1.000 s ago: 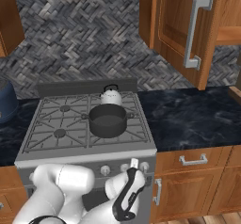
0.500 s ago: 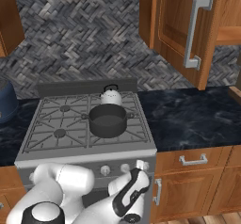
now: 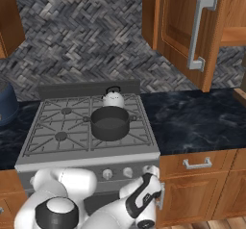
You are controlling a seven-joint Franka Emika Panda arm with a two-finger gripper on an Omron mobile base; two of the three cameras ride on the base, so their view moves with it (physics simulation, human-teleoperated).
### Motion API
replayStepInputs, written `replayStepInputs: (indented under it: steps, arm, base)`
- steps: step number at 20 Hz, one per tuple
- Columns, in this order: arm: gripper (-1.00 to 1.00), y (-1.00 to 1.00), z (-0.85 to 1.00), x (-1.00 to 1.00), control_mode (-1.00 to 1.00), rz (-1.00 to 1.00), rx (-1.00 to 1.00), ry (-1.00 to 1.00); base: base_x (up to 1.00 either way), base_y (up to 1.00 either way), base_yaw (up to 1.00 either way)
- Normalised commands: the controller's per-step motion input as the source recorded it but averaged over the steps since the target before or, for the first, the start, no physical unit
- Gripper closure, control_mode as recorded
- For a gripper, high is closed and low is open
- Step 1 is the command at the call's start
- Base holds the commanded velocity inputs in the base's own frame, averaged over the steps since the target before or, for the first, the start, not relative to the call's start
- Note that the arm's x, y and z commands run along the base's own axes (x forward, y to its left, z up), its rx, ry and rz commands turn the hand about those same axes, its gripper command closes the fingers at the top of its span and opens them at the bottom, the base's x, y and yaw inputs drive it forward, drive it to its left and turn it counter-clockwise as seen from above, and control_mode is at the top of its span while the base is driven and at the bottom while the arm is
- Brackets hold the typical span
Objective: Pick the kettle from the cabinet and place it on a stove burner. Then pick the pot from the counter and place it on another stove burner. Finally, turn both burners on.
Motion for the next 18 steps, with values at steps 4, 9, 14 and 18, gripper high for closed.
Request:
replayStepInputs:
  steps: [4, 9, 14, 18]
  arm:
    - [-1.0, -0.2, -0.04, 0.0, -1.0, 0.04, 0.4, 0.0]
    - [-1.0, -0.02, -0.03, 0.0, -1.0, 0.06, 0.36, 0.0]
    - [-1.0, 0.0, -0.02, 0.03, -1.0, 0.04, 0.23, 0.0]
    - [-1.0, 0.0, 0.0, 0.08, -1.0, 0.03, 0.21, 0.01]
  base:
    - [0.0, 0.0, 0.0]
    - [0.0, 0.0, 0.0]
    - [0.0, 0.0, 0.0]
    - [0.0, 0.0, 0.0]
